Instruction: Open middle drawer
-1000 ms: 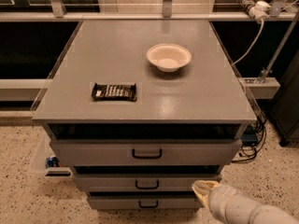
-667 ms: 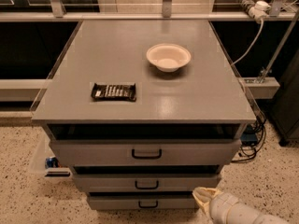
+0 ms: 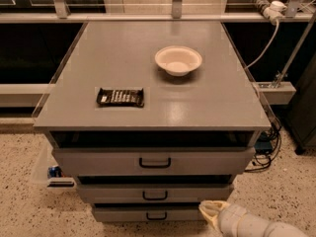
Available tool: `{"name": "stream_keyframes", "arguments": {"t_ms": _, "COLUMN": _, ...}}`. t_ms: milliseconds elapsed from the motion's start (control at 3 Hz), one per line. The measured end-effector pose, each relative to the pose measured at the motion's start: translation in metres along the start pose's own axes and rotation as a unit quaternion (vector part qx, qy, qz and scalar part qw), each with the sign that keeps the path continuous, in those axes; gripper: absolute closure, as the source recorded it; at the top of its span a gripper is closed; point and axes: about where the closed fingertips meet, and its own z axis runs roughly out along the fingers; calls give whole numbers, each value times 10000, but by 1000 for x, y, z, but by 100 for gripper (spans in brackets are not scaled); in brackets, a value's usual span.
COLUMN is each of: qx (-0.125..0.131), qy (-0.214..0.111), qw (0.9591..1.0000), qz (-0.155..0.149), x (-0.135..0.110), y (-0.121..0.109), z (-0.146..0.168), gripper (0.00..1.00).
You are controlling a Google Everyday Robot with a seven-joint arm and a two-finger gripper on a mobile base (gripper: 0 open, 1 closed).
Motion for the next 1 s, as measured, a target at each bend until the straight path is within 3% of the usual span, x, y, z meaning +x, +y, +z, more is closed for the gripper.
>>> {"name": "stream_keyframes", "arguments": {"t_ms": 333, "qx": -438, "qy": -365, "qw": 9981, "qz": -249, "x": 26, "y": -21, "z": 59, "gripper": 100}}
{"name": "stream_keyframes", "arguments": {"t_ms": 667, "qx": -441, "qy": -396, "qw": 9980, "qz": -208, "x": 27, "y": -23, "z": 62, "gripper": 100}}
{"name": "stream_keyframes", "arguments": {"t_ms": 1000, "qx": -260, "qy": -529, "qw": 9979, "qz": -260, "x": 19, "y": -38, "z": 69, "gripper": 100}}
